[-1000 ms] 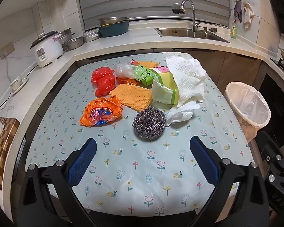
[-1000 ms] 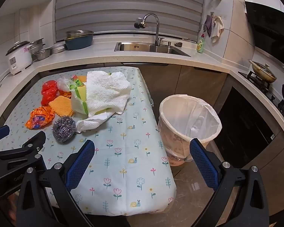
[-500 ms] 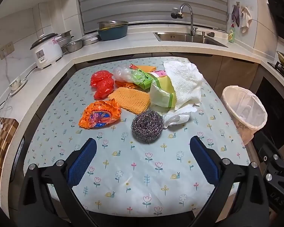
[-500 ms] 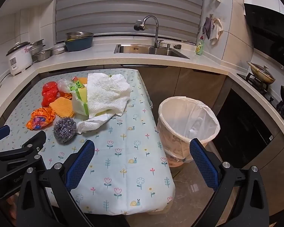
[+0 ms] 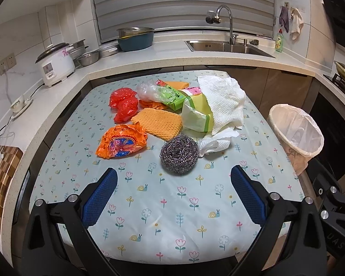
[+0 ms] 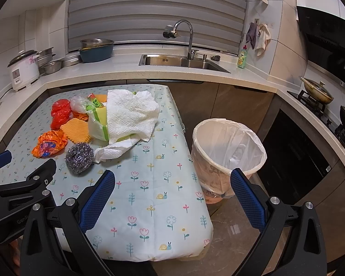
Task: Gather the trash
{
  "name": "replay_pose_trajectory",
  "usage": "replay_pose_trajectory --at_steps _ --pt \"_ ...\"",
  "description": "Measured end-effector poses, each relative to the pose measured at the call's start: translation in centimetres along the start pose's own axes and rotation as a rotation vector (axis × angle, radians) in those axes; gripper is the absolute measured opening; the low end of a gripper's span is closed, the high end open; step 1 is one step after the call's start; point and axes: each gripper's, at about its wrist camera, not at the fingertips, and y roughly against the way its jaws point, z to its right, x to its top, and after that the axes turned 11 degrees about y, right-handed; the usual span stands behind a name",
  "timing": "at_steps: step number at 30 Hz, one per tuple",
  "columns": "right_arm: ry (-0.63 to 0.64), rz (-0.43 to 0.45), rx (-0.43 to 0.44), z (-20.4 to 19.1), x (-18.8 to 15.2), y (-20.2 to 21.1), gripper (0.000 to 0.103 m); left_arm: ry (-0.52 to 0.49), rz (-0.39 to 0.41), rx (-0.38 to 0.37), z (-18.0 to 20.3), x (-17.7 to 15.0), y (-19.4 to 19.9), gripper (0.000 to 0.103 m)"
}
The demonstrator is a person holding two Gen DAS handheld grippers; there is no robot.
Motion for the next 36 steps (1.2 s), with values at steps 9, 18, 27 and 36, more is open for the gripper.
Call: replay_pose_trajectory --at_steps 9,18,27,36 --pt "0.001 0.003 -0.008 -0.26 0.04 0.03 0.096 -0.003 0.013 -0.011 -0.12 0.11 0.30 0.094" --pt "-0.003 0.008 -0.014 -0.10 0.08 0.16 0.096 0.001 0.009 -0.014 -0.20 0.12 0.40 0.094" --pt "-0.004 0.012 -0.020 -0.16 0.00 0.11 0.096 0.002 -0.002 -0.010 -0.46 0.24 0.10 0.094" --pt "-0.005 0.014 -0.020 -0.14 -0.02 0.03 0.096 0.002 -0.004 -0.011 -0.55 0.30 -0.02 0.094"
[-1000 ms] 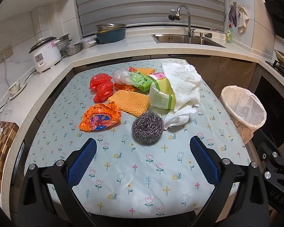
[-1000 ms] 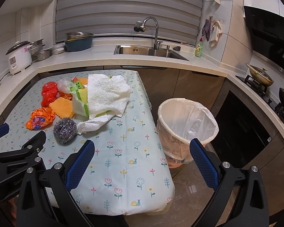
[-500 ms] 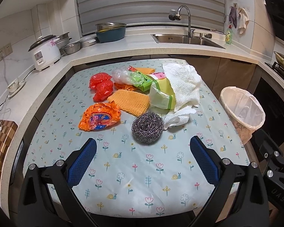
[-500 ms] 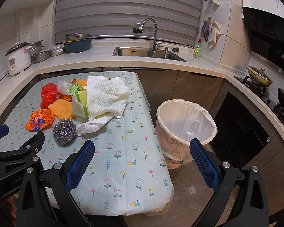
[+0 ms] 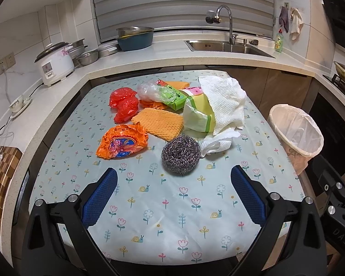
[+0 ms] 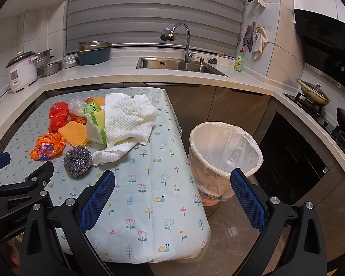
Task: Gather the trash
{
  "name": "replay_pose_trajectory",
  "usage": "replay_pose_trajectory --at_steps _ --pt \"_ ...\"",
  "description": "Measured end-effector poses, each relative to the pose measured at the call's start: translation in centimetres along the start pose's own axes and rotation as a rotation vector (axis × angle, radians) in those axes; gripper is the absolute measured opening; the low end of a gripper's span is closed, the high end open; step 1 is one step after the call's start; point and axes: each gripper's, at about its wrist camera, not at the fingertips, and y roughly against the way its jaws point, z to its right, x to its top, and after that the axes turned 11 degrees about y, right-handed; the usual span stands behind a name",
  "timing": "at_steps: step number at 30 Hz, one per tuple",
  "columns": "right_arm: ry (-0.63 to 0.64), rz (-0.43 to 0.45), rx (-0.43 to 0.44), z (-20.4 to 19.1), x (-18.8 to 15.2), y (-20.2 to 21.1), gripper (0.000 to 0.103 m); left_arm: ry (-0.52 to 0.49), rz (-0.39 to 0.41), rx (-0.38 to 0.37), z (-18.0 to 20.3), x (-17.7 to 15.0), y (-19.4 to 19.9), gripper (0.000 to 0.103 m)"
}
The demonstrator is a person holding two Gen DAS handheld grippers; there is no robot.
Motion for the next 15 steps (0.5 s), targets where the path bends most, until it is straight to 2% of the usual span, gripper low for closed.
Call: replay_pose_trajectory --at_steps 15 --pt "0.001 0.003 -0.001 0.09 0.09 0.03 0.096 -0.004 0.000 -0.003 0.03 0.12 0.04 0.094"
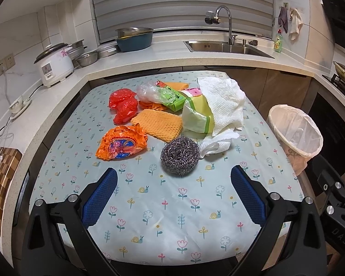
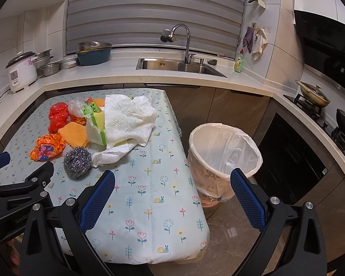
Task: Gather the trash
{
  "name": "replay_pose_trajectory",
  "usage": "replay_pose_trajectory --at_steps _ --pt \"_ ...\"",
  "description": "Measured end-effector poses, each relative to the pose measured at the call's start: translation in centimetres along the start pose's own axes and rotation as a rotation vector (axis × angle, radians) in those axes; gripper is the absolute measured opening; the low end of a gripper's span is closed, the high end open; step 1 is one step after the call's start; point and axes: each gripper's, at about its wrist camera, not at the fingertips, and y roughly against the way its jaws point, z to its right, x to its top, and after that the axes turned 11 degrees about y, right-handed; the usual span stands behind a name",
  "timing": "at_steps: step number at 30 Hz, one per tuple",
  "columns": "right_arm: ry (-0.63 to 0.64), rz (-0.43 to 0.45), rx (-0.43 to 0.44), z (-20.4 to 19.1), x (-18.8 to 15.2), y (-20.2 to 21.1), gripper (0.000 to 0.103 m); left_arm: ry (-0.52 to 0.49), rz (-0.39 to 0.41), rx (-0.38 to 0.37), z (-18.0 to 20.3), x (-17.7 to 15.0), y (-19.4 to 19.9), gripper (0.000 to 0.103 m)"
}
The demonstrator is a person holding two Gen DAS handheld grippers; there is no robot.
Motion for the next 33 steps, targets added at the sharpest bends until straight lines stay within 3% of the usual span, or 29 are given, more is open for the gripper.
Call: replay_pose_trajectory --at_steps 33 --pt "-0.024 0.011 -0.038 0.32 -0.20 -0.44 0.096 -0.001 0.018 -0.031 0.15 0.12 -0.13 0.094"
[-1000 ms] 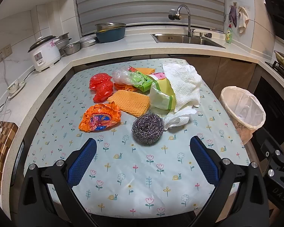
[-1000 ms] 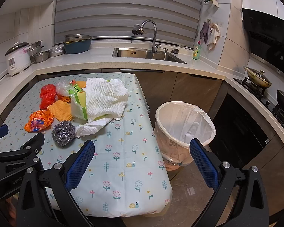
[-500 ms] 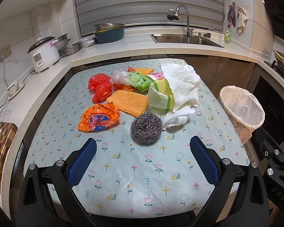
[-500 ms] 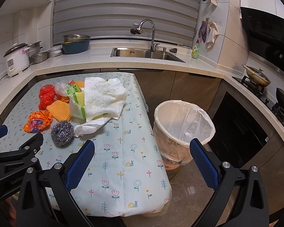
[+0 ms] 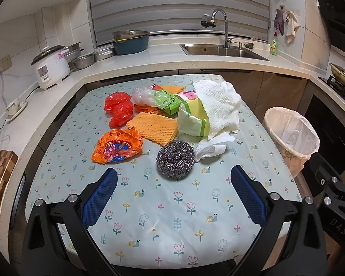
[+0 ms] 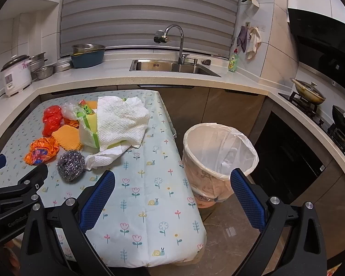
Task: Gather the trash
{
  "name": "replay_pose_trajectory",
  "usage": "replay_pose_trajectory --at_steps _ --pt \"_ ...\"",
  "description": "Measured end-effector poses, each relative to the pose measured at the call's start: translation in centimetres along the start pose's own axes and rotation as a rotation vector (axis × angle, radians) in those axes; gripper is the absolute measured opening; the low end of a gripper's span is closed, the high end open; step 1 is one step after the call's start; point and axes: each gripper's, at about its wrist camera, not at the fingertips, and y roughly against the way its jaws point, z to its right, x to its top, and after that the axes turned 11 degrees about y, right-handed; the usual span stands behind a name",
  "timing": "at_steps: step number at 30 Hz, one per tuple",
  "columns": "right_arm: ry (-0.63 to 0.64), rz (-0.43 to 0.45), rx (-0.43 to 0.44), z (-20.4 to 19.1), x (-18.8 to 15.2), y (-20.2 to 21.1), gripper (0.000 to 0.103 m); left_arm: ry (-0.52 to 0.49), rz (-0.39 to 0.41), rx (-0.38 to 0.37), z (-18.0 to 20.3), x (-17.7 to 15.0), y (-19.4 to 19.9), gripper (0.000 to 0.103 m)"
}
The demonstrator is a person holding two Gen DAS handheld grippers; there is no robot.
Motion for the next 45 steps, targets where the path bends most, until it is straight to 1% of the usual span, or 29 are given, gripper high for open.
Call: replay_pose_trajectory --at_steps 6,13,17,21,25,31,32,33,34,35,36,37,39,40,41,42,43,45 --pt "-0.013 0.006 0.013 -0.4 0.7 -1.1 0.096 0.018 -0.006 0.001 -1.2 0.4 -1.3 0.095" --pt "0.004 0.013 0.022 -2.3 1.7 -2.9 0.096 0.059 -0.041 0.016 -4.8 1.6 -4.3 0.095" --pt "0.018 0.002 0.030 -3.7 2.4 -4.5 0.096 0.075 -0.065 0.049 -7.8 2.8 -7.2 0.095" --pt "0.043 -0.009 0.031 -5.2 3.3 -6.2 0.096 0.104 -0.069 0.083 -10.8 4.2 -10.0 0.095" --pt "0.032 -0.030 0.068 -6.3 4.5 -8.2 0.096 0.104 -0.091 0.123 -12.8 5.2 -13.3 0.095" --pt "-0.003 -0.044 0.122 -7.9 7.1 -11.6 0.096 0.111 -0.164 0.122 -14.6 5.7 -18.1 0.094" --pt "-0.003 -0.047 0.128 -8.3 7.5 -12.2 0.096 0.110 -0.172 0.118 -14.8 5.6 -18.6 0.091" --pt "-0.001 -0.050 0.131 -8.7 7.9 -12.8 0.096 0.112 -0.187 0.113 -14.9 5.5 -19.1 0.084" --pt "0.004 -0.053 0.133 -9.1 8.2 -13.5 0.096 0.115 -0.203 0.100 -15.0 5.4 -19.5 0.079" --pt "0.012 -0.060 0.134 -9.6 8.5 -14.2 0.096 0.119 -0.223 0.083 -15.1 5.3 -20.0 0.071" --pt "0.021 -0.069 0.133 -10.1 8.6 -14.9 0.094 0.124 -0.237 0.073 -15.1 5.2 -20.3 0.064" --pt "0.030 -0.079 0.135 -10.4 8.7 -15.6 0.093 0.126 -0.245 0.067 -15.1 5.1 -20.5 0.061" --pt "0.042 -0.096 0.139 -11.1 8.7 -16.6 0.087 0.122 -0.237 0.067 -14.9 5.0 -20.5 0.046" --pt "0.044 -0.104 0.141 -11.4 8.7 -17.1 0.086 0.120 -0.233 0.064 -14.7 5.0 -20.5 0.041" --pt "0.046 -0.115 0.146 -11.5 8.7 -17.6 0.081 0.124 -0.233 0.058 -14.6 5.1 -20.4 0.033" --pt "0.047 -0.125 0.150 -11.7 8.7 -18.1 0.076 0.131 -0.233 0.047 -14.6 5.3 -20.4 0.028" --pt "0.045 -0.133 0.154 -11.9 8.7 -18.5 0.073 0.135 -0.232 0.032 -14.5 5.4 -20.3 0.026" --pt "0.044 -0.145 0.161 -12.0 8.6 -19.1 0.061 0.135 -0.221 0.024 -14.1 5.8 -19.9 0.020"
